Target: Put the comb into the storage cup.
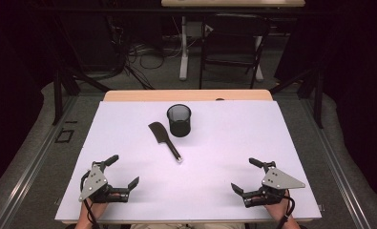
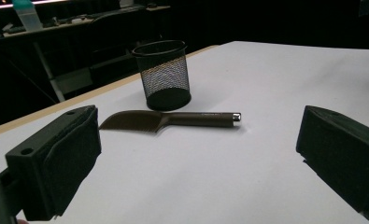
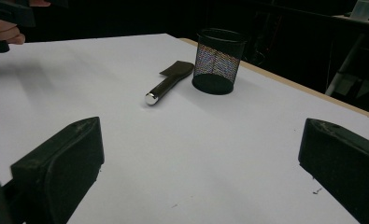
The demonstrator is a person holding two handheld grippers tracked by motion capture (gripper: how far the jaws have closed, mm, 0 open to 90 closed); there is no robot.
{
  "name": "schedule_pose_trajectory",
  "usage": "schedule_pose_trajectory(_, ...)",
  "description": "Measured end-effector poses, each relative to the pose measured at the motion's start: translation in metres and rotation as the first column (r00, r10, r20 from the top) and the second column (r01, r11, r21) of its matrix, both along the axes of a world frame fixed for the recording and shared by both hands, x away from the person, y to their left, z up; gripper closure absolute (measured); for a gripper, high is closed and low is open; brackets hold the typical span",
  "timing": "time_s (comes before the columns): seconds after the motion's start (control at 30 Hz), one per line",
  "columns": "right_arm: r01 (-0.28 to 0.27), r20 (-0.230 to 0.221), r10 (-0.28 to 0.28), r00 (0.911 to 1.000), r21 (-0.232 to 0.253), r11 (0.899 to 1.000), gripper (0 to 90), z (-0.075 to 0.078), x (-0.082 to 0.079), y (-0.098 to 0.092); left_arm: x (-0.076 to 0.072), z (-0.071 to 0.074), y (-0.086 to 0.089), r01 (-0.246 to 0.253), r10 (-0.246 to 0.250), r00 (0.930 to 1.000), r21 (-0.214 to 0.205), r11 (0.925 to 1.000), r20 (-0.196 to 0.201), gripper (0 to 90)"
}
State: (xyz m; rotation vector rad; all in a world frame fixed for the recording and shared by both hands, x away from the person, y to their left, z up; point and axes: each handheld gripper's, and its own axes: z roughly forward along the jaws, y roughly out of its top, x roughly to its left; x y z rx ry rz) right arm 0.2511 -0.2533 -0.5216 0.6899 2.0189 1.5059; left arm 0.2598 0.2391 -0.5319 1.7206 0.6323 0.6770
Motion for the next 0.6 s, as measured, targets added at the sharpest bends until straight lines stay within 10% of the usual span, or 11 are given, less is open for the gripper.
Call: schedule_pose_trajectory(0.6,-0.006,-0.005,0.006,1.0000,-0.009,1.000,0.0,0.000,0.003,0.001,0.015,0.000,-0.011,0.021,-0.021,0.9985,-0.003,0.9998,-0.050,0.1)
